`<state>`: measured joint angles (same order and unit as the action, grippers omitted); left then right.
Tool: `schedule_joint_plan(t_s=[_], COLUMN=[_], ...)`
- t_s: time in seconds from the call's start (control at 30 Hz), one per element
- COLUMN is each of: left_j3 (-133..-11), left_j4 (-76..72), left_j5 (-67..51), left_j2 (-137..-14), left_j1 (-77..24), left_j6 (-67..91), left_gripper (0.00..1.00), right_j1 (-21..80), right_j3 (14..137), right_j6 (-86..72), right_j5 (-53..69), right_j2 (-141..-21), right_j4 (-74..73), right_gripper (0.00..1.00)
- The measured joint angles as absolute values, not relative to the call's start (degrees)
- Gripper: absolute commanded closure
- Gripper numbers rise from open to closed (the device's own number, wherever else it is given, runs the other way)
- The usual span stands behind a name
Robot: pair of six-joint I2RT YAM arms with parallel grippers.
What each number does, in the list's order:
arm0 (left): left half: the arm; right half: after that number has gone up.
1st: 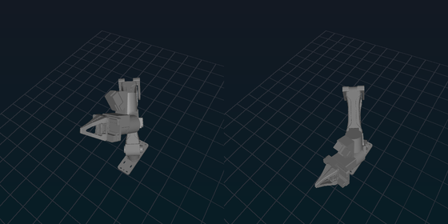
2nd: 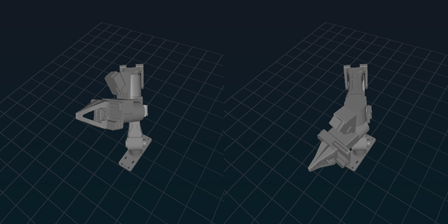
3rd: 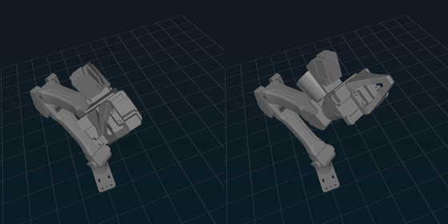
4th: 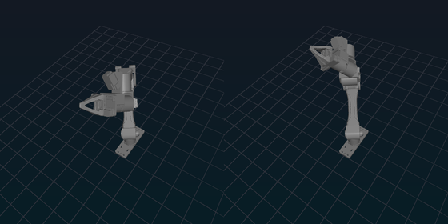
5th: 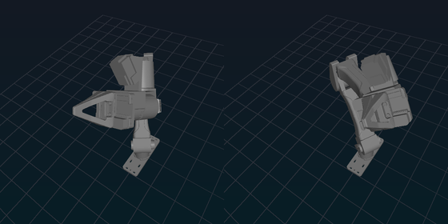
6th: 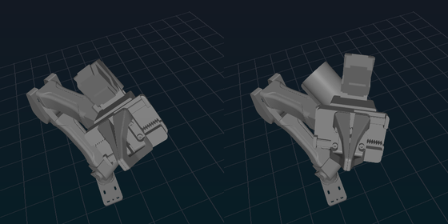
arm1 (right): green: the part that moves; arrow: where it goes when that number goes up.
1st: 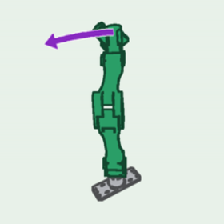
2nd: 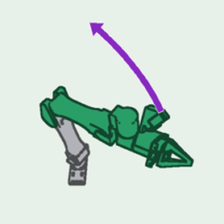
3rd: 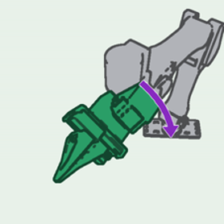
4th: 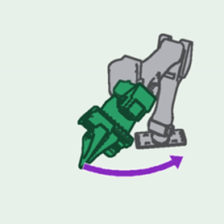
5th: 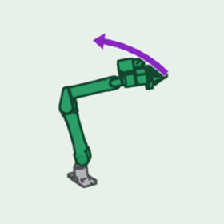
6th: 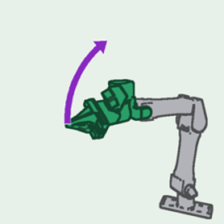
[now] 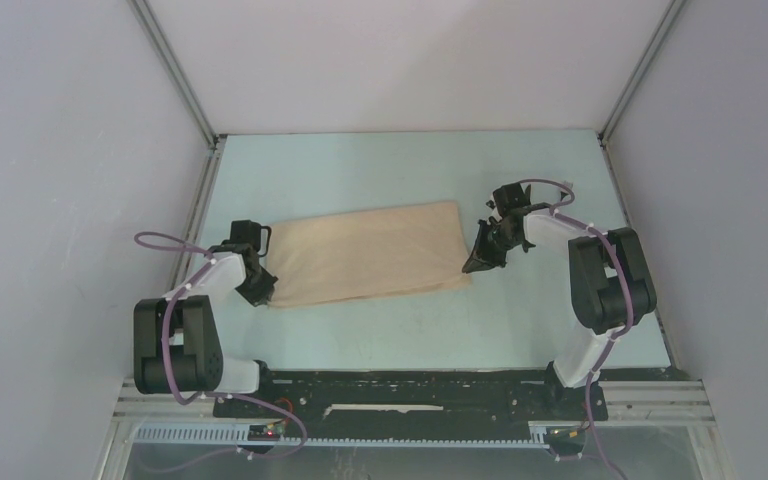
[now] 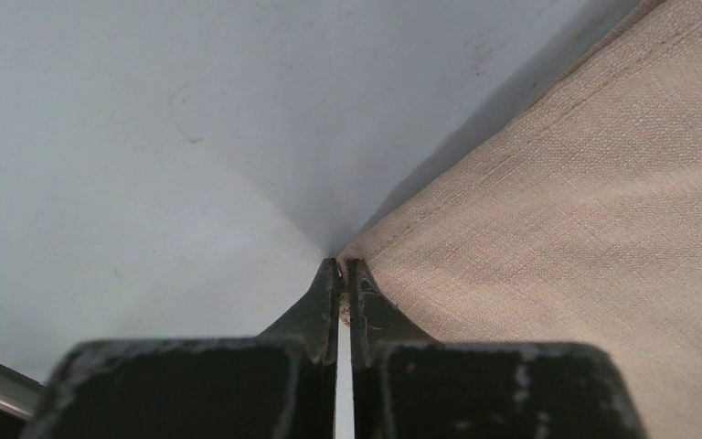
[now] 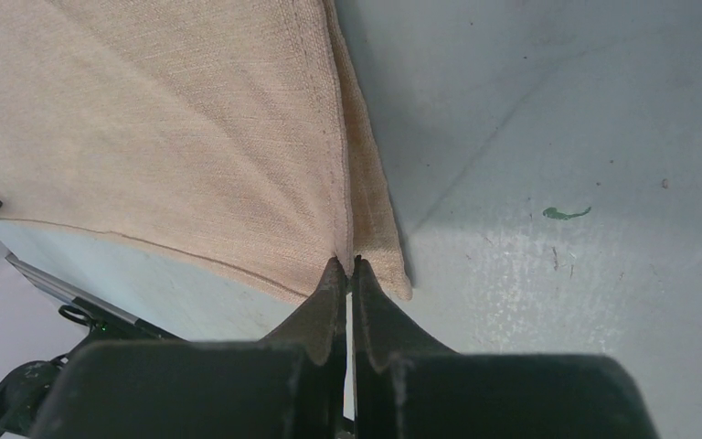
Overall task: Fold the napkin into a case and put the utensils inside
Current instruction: Fold and flatten the napkin at the center of the board.
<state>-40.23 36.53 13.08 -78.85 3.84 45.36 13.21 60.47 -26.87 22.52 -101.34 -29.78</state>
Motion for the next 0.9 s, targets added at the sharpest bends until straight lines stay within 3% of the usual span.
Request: schedule_joint_plan(t_s=[0.9], left_j3=[-39.0], left_j4=[37.4], left_j5=[12.1], left_j2=[-77.1], left_j1=[3.8], left_j6=[45.4], left_gripper=[1.0], right_j1=[13.6], right_j3=[60.5], right_j6=[-26.9], right_j5=[20.4], right_j2=[-102.0], right_j4=[-30.2], right_gripper=[1.0])
